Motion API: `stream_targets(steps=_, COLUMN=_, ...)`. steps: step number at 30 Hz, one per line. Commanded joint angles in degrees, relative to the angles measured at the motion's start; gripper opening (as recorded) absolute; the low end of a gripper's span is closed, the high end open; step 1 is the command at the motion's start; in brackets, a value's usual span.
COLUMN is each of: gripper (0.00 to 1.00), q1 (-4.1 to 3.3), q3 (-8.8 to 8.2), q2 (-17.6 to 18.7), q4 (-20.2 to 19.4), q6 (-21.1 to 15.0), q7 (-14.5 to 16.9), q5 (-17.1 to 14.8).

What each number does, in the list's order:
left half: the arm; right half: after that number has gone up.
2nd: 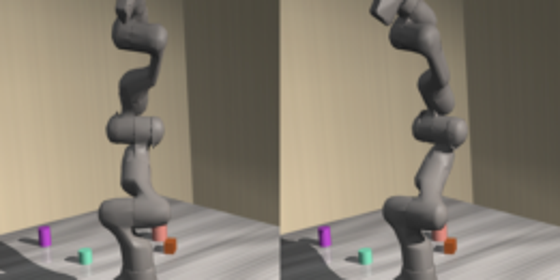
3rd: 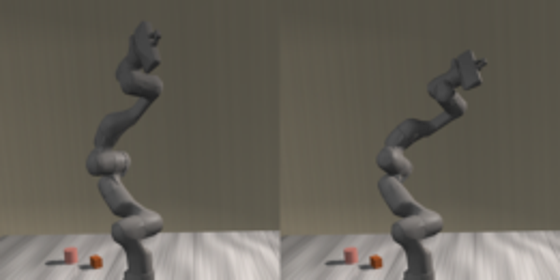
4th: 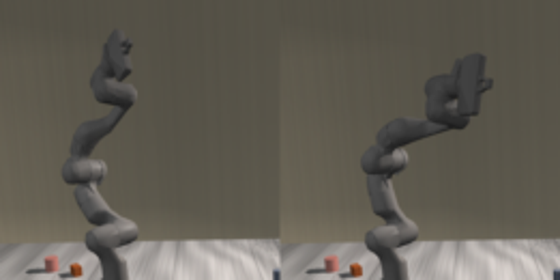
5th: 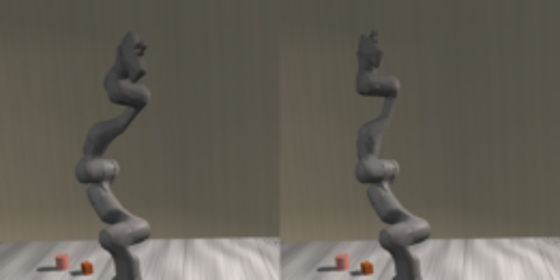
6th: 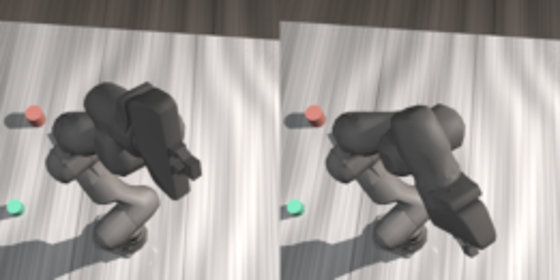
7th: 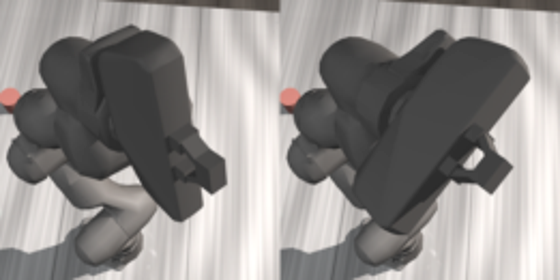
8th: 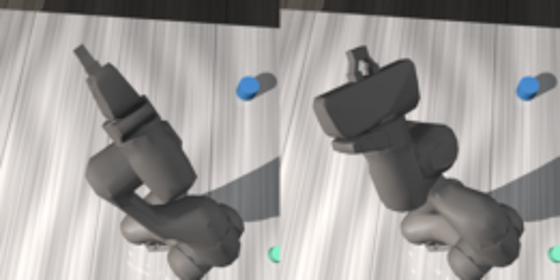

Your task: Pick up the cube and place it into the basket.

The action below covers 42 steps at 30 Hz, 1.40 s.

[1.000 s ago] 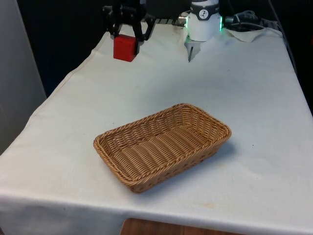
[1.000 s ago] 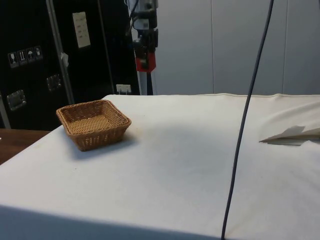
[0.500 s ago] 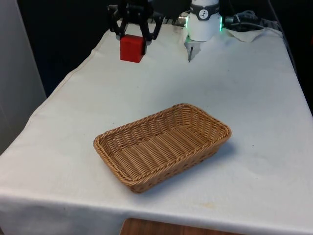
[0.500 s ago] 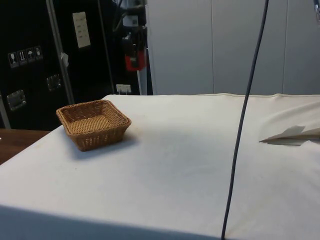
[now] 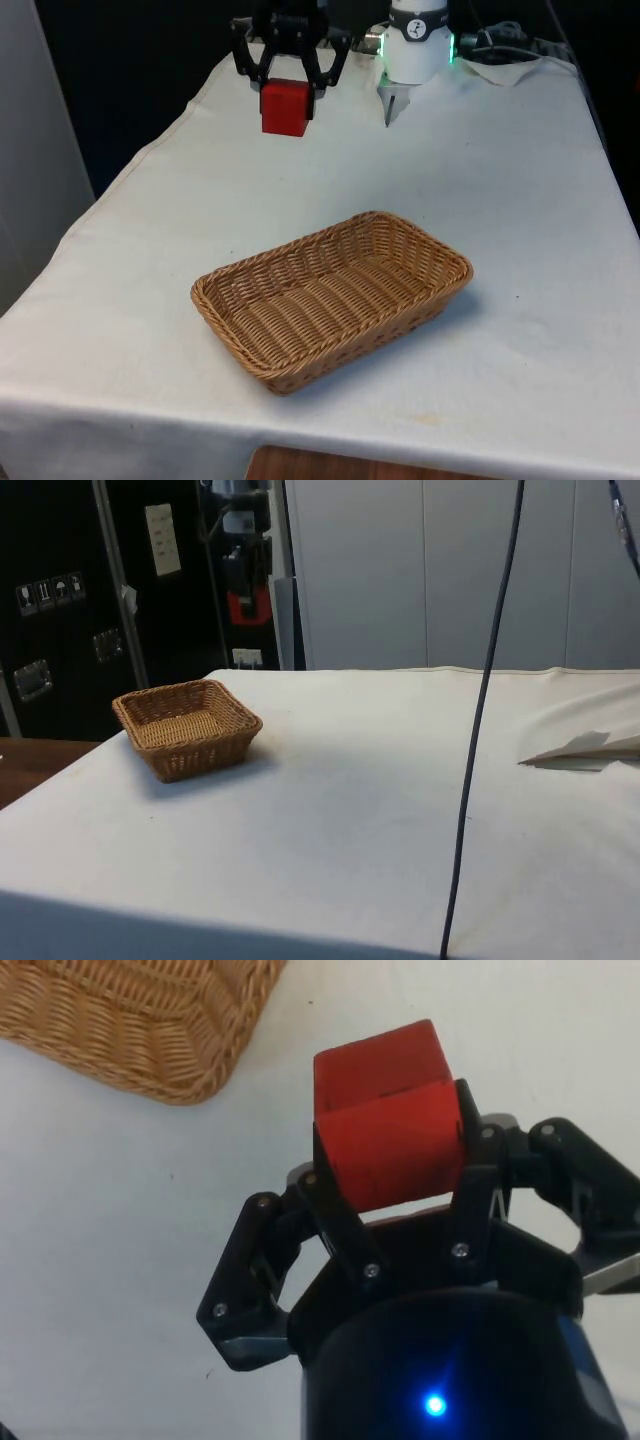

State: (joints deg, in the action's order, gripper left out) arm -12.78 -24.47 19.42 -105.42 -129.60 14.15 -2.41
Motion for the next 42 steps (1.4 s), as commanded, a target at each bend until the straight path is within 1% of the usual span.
stream_targets(steps=1, gripper=0.00, q1=0.11, q3=0.46, q2=0.3, q4=0.7, q6=1.0, q7=0.5, q5=-0.7)
stream_targets(steps=2, gripper=0.00, q1=0.11, q3=0.57, q2=0.6, q4=1.1, q6=1.1, q7=0.6, q5=-0.7)
stream_targets(steps=3, gripper=0.00, q1=0.00, q3=0.34, q2=0.5, q4=0.7, q6=0.5, q7=0.1, q5=-0.2)
stream_targets(steps=5, gripper=0.00, q1=0.06, q3=1.15, q2=1.2, q4=2.1, q6=1.6, q7=0.6, q5=-0.7)
stream_targets(steps=10, gripper=0.00, q1=-0.06, q3=1.95, q2=2.0, q4=3.3, q6=2.1, q7=0.3, q5=-0.5)
stream_targets(steps=12, gripper=0.00, q1=-0.17, q3=2.52, q2=2.6, q4=4.1, q6=2.4, q7=0.1, q5=-0.3)
stream_targets(steps=13, gripper=0.00, q1=0.00, q3=2.12, q2=2.1, q4=3.3, q6=1.6, q7=0.2, q5=-0.2)
stream_targets(steps=14, gripper=0.00, q1=-0.17, q3=2.52, q2=2.6, q4=4.1, q6=2.4, q7=0.1, q5=-0.3)
stream_targets(steps=19, gripper=0.00, q1=-0.40, q3=3.67, q2=4.1, q4=5.9, q6=2.9, q7=-1.1, q5=0.1)
stream_targets(steps=22, gripper=0.00, q1=-0.40, q3=4.41, q2=5.4, q4=7.4, q6=3.3, q7=-1.8, q5=0.2)
stream_targets(steps=23, gripper=0.00, q1=-0.17, q3=4.41, q2=4.9, q4=6.9, q6=2.6, q7=-1.3, q5=0.0)
stream_targets(steps=24, gripper=0.00, q1=-0.34, q3=4.53, q2=5.7, q4=7.8, q6=3.4, q7=-1.8, q5=0.1)
stream_targets(steps=25, gripper=0.00, q1=-0.34, q3=4.64, q2=6.0, q4=8.1, q6=3.4, q7=-1.9, q5=0.1)
stream_targets(steps=27, gripper=0.00, q1=-0.17, q3=4.93, q2=7.3, q4=9.3, q6=3.7, q7=-1.9, q5=-0.2)
stream_targets(steps=29, gripper=0.00, q1=-0.11, q3=4.98, q2=7.7, q4=9.6, q6=3.8, q7=-1.8, q5=-0.2)
stream_targets(steps=30, gripper=0.00, q1=-0.23, q3=4.87, q2=7.3, q4=9.1, q6=3.0, q7=-1.8, q5=0.0)
stream_targets(steps=31, gripper=0.00, q1=0.06, q3=5.04, q2=8.6, q4=10.4, q6=3.9, q7=-1.7, q5=-0.5)
stream_targets(steps=38, gripper=0.00, q1=0.80, q3=5.21, q2=12.4, q4=14.1, q6=5.0, q7=-0.7, q5=-2.5)
stream_targets(steps=39, gripper=0.00, q1=0.40, q3=4.81, q2=12.3, q4=13.8, q6=4.2, q7=-1.1, q5=-2.1)
stream_targets(steps=40, gripper=0.00, q1=0.86, q3=5.21, q2=12.8, q4=14.6, q6=5.3, q7=-0.6, q5=-2.8)
stream_targets(steps=42, gripper=0.00, q1=1.03, q3=5.27, q2=13.9, q4=15.6, q6=5.6, q7=-0.4, q5=-3.4)
